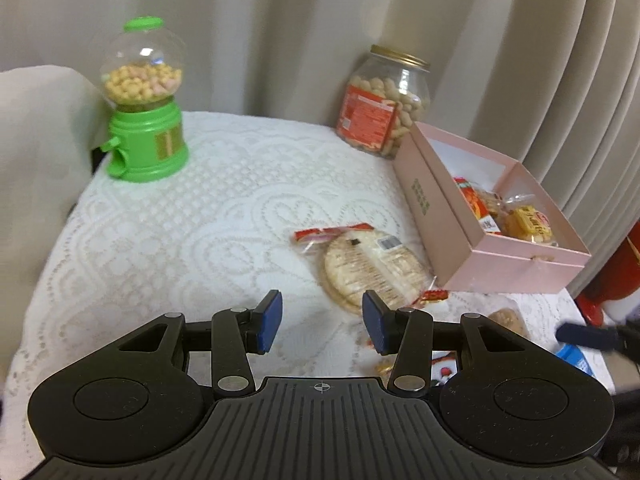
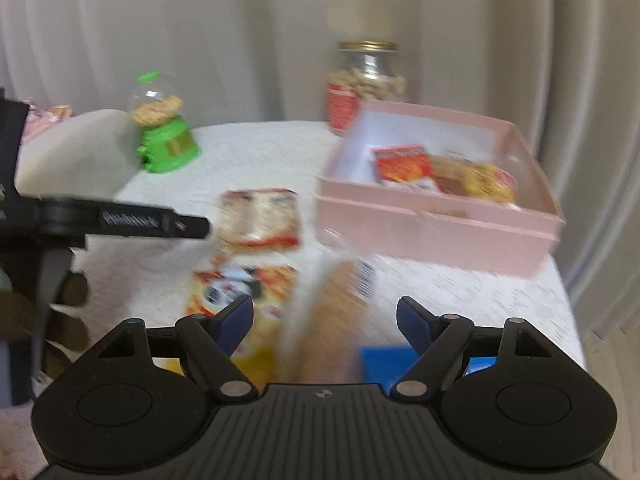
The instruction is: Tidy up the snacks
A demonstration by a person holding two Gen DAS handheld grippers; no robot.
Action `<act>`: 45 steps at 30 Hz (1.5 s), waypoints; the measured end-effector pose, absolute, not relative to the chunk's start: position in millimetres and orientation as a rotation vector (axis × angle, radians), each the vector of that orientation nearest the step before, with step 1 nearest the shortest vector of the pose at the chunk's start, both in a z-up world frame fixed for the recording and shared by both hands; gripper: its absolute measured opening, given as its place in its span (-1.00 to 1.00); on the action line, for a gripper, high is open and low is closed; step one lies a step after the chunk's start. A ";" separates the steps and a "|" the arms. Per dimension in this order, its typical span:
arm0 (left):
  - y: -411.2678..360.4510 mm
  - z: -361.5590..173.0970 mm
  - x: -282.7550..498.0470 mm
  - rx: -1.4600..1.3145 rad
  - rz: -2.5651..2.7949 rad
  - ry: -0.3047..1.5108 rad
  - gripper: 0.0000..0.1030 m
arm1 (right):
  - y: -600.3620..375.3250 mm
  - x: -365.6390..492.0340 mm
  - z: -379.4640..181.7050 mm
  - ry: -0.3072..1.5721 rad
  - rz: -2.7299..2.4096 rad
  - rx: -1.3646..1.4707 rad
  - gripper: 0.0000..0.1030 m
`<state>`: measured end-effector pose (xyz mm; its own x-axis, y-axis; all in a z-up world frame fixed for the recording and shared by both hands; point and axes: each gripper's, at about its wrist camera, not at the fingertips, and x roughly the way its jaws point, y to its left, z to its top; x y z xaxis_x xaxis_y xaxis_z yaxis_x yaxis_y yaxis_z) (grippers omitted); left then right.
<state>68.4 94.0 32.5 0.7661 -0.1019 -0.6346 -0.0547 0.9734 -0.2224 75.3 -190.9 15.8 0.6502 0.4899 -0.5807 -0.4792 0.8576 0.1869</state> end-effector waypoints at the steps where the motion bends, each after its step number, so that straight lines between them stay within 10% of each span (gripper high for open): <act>1: 96.4 32.5 65.3 -0.234 -0.024 0.699 -0.04 | -185.6 79.6 19.0 0.665 0.550 0.008 0.54; 25: 183.9 21.2 -2.5 -0.519 -0.052 0.642 -0.05 | -11.5 207.2 27.4 0.978 0.489 -0.229 0.54; 31: 185.4 13.7 0.2 -0.538 -0.059 0.670 -0.05 | -15.0 179.5 40.4 1.066 0.623 -0.139 0.13; 45: 189.8 9.1 -0.8 -0.552 -0.043 0.686 -0.05 | -38.6 190.2 30.9 1.068 0.601 -0.069 0.53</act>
